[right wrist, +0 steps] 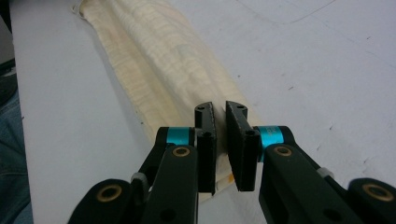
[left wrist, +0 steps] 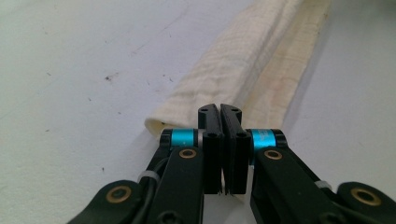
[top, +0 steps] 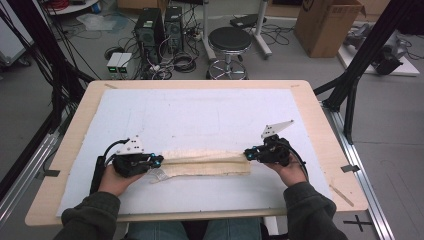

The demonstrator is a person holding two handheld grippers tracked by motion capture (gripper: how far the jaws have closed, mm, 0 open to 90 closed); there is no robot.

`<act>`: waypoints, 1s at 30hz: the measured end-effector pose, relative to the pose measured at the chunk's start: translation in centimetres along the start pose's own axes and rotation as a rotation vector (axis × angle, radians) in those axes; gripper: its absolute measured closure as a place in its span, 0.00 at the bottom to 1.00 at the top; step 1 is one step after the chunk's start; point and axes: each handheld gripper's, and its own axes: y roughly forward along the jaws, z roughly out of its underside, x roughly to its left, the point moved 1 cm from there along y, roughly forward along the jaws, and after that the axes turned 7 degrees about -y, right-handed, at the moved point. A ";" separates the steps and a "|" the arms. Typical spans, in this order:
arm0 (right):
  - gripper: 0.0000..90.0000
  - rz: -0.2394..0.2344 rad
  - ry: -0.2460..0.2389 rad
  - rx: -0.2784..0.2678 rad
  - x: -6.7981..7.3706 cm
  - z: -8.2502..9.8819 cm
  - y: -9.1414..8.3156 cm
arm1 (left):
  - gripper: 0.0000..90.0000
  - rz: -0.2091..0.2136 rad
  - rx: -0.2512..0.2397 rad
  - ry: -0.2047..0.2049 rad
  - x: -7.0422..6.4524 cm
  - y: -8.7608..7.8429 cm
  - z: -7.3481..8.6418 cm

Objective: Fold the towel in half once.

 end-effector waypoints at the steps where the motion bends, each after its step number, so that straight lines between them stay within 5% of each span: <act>1: 0.92 0.002 -0.003 -0.003 0.1 0.0 0.0 | 0.97 0.003 0.004 0.005 -0.1 -0.1 0.0; 30: 0.91 0.003 -0.056 0.023 2.4 1.2 -0.1 | 0.97 0.031 0.036 0.048 -1.6 -0.4 1.7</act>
